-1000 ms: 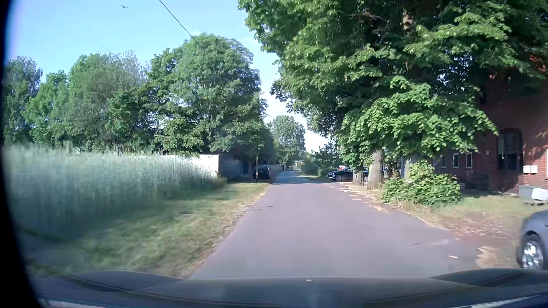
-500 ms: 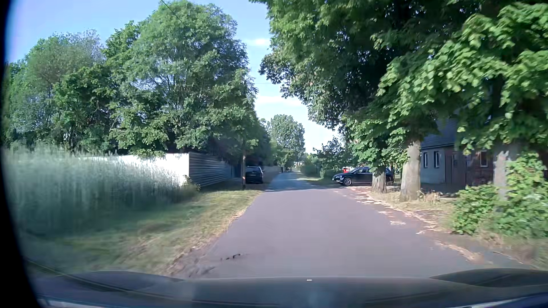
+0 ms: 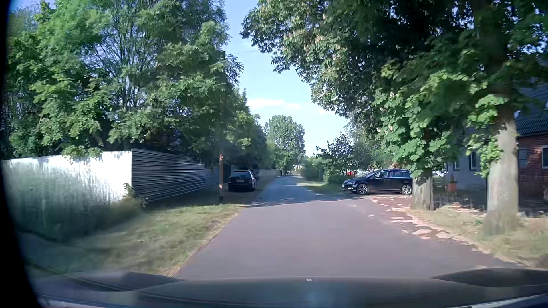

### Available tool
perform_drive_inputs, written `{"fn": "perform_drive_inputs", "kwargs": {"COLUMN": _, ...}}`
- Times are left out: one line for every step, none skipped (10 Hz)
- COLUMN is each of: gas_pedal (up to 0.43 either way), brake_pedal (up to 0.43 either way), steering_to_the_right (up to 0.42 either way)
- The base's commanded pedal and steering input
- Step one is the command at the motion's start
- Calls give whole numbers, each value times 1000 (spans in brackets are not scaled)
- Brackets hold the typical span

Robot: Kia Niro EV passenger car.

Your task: Follow the waypoints while adhering to traffic rules and regulations

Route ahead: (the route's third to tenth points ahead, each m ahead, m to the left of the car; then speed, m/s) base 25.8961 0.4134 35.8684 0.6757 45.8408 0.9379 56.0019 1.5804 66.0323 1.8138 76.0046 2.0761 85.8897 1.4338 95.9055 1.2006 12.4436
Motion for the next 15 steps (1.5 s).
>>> {"fn": "perform_drive_inputs", "kwargs": {"gas_pedal": 110, "brake_pedal": 6, "steering_to_the_right": -5}}
{"fn": "perform_drive_inputs", "kwargs": {"gas_pedal": 118, "brake_pedal": 6, "steering_to_the_right": -5}}
{"fn": "perform_drive_inputs", "kwargs": {"gas_pedal": 118, "brake_pedal": 6, "steering_to_the_right": -5}}
{"fn": "perform_drive_inputs", "kwargs": {"gas_pedal": 130, "brake_pedal": 6, "steering_to_the_right": -5}}
{"fn": "perform_drive_inputs", "kwargs": {"gas_pedal": 138, "brake_pedal": 6, "steering_to_the_right": -5}}
{"fn": "perform_drive_inputs", "kwargs": {"gas_pedal": 138, "brake_pedal": 6, "steering_to_the_right": -5}}
{"fn": "perform_drive_inputs", "kwargs": {"gas_pedal": 138, "brake_pedal": 6, "steering_to_the_right": -4}}
{"fn": "perform_drive_inputs", "kwargs": {"gas_pedal": 150, "brake_pedal": 6, "steering_to_the_right": -4}}
{"fn": "perform_drive_inputs", "kwargs": {"gas_pedal": 169, "brake_pedal": 6, "steering_to_the_right": -4}}
{"fn": "perform_drive_inputs", "kwargs": {"gas_pedal": 169, "brake_pedal": 6, "steering_to_the_right": -4}}
{"fn": "perform_drive_inputs", "kwargs": {"gas_pedal": 169, "brake_pedal": 6, "steering_to_the_right": -3}}
{"fn": "perform_drive_inputs", "kwargs": {"gas_pedal": 169, "brake_pedal": 6, "steering_to_the_right": -4}}
{"fn": "perform_drive_inputs", "kwargs": {"gas_pedal": 157, "brake_pedal": 6, "steering_to_the_right": -8}}
{"fn": "perform_drive_inputs", "kwargs": {"gas_pedal": 157, "brake_pedal": 6, "steering_to_the_right": -9}}
{"fn": "perform_drive_inputs", "kwargs": {"gas_pedal": 169, "brake_pedal": 6, "steering_to_the_right": -9}}
